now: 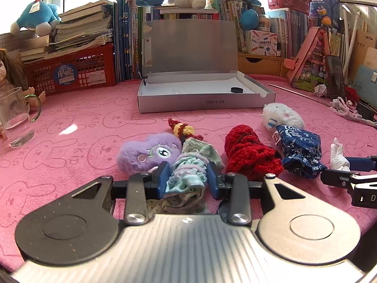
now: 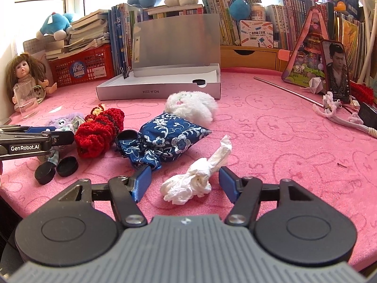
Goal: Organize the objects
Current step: 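Grasp the green floral cloth with the left tool while the right grasps the white tissue, then carry the green cloth and white tissue with both tools into the white box, then open the right tool to release the tissue while the left lowers the cloth, then open the left tool to release the green floral cloth into the box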
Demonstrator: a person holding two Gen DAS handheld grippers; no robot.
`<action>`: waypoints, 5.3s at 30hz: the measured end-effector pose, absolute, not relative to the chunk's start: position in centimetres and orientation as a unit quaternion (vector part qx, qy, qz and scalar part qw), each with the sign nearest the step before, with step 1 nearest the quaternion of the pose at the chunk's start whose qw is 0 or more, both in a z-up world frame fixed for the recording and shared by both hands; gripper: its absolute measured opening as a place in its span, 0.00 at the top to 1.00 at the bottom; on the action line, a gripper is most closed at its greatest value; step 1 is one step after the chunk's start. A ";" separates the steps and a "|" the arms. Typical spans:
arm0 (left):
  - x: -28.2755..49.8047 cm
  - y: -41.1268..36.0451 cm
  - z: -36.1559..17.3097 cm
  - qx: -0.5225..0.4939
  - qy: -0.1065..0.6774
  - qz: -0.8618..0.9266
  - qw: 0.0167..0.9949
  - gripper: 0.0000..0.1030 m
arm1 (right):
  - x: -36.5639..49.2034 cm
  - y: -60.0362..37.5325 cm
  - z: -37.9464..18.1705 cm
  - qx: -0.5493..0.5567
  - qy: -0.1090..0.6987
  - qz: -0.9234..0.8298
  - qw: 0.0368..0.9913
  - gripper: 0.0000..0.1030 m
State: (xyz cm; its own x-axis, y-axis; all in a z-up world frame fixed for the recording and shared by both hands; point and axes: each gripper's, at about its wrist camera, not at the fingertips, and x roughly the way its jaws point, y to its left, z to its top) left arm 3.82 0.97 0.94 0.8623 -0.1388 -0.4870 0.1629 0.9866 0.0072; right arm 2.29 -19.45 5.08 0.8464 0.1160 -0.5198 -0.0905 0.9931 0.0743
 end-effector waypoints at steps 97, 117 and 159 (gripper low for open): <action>14.2 -1.2 2.8 -0.017 0.332 -0.153 0.931 0.61 | 13.8 -20.1 9.4 0.072 0.276 0.086 0.954 0.55; 22.1 1.4 8.4 -0.073 0.274 -0.107 0.953 0.61 | 20.0 -21.0 11.5 0.080 0.266 0.083 0.957 0.56; 30.3 0.8 5.9 -0.041 0.292 -0.048 0.954 0.21 | 27.6 -21.4 10.5 0.099 0.296 0.079 0.947 0.28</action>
State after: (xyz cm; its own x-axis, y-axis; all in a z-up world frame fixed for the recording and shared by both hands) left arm 30.33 0.84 5.93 0.8252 -0.1155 -0.5529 0.0674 0.9920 -0.1067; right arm 27.63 -21.36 10.53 0.8119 0.2073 -0.5457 -0.0902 0.9681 0.2336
